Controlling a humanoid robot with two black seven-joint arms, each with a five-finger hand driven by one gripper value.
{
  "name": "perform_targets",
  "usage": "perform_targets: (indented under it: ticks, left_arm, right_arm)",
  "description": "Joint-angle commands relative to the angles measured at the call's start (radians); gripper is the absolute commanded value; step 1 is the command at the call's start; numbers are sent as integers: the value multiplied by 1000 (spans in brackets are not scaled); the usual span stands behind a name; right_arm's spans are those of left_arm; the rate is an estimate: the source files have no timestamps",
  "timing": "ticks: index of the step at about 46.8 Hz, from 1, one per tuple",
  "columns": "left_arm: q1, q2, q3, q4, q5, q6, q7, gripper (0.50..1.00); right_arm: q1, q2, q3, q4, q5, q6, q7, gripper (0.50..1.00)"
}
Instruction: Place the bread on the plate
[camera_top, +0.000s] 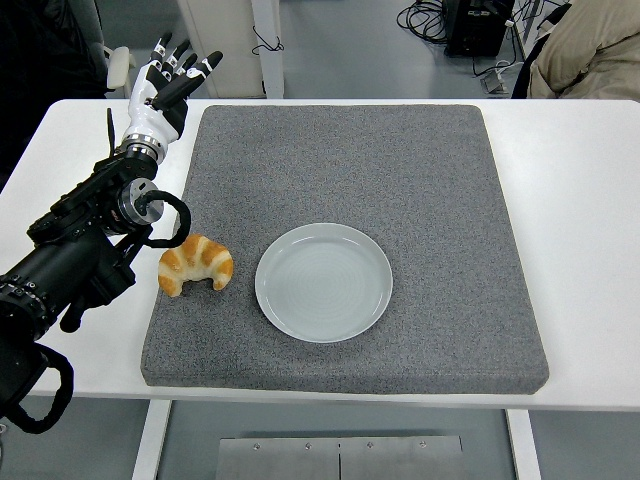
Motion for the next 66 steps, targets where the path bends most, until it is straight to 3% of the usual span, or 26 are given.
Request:
perform_targets:
  ticks: [1,23,35,47,61,66]
  left_arm:
    - [0,6,9,-3,7,0,3,968]
    - [0,239,167,-241,18,12,8,966]
    - [-3,329,264,-333,51,35,14,966]
    - [2,403,350,-468,260,95,12,965]
    - [-1,510,396,-572,461,98,11,966]
    - [5,564,401,-661,478,100,12,966]
  right_arm:
    - [0,0,0,0,0,0,0,1000]
    - [0,0,0,0,0,0,-2,1000]
    - [0,0,0,0,0,0,0,1000]
    - [0,0,0,0,0,0,0,1000]
    - [0,0,0,0,0,0,0,1000]
    - [0,0,0,-1,0,0,0,1000]
